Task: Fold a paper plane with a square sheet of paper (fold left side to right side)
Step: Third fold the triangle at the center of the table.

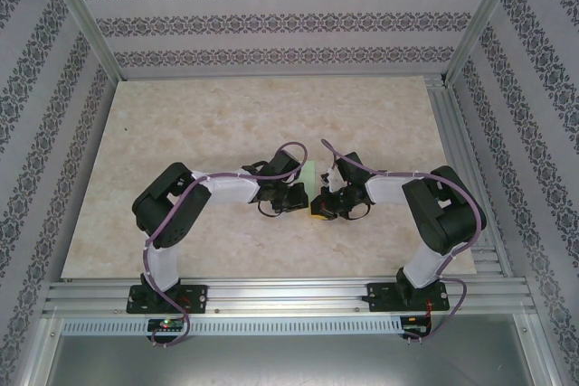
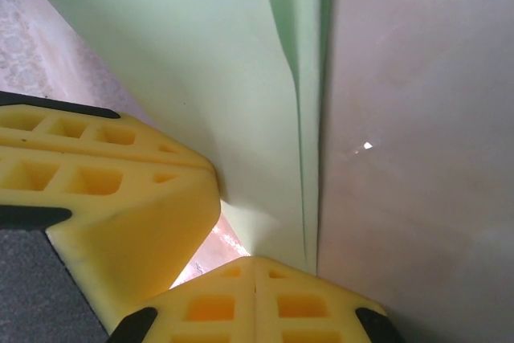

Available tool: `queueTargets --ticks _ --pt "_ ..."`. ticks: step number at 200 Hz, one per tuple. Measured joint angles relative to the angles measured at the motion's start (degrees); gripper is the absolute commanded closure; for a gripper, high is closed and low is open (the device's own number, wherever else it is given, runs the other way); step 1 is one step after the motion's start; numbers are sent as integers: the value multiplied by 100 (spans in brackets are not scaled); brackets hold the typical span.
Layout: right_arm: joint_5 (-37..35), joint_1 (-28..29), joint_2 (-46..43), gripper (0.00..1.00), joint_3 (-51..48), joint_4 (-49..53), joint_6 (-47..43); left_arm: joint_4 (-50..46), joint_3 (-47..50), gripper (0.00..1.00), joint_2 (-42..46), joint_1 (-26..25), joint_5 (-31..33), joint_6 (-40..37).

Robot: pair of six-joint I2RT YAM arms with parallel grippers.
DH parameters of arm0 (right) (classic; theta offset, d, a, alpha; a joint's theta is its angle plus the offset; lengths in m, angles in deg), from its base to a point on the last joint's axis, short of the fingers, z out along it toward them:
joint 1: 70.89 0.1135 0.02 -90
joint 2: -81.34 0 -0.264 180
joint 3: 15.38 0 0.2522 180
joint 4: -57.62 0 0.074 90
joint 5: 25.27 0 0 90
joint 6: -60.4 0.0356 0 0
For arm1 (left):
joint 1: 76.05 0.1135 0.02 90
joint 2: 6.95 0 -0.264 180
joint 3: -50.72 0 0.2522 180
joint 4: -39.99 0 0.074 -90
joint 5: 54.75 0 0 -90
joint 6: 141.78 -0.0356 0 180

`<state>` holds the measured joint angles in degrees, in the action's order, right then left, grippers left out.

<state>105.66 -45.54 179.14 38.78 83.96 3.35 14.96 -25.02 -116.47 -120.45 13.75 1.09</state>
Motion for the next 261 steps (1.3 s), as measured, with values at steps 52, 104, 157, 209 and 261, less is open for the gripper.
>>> queueTargets --ticks 52,104,157,209,261 --pt "-37 0 -2 100 31 50 0 68 -44 89 0 129 72 -2" --pt "-52 0 0 100 46 85 0 214 -44 89 -7 127 39 0" --pt "-57 0 4 100 48 90 0 317 -44 89 -162 129 -31 -2" --pt "-122 4 4 100 103 205 -4 188 -125 89 -162 116 166 -160" --pt "-157 4 4 100 111 236 -2 -127 -306 87 -160 83 817 -629"
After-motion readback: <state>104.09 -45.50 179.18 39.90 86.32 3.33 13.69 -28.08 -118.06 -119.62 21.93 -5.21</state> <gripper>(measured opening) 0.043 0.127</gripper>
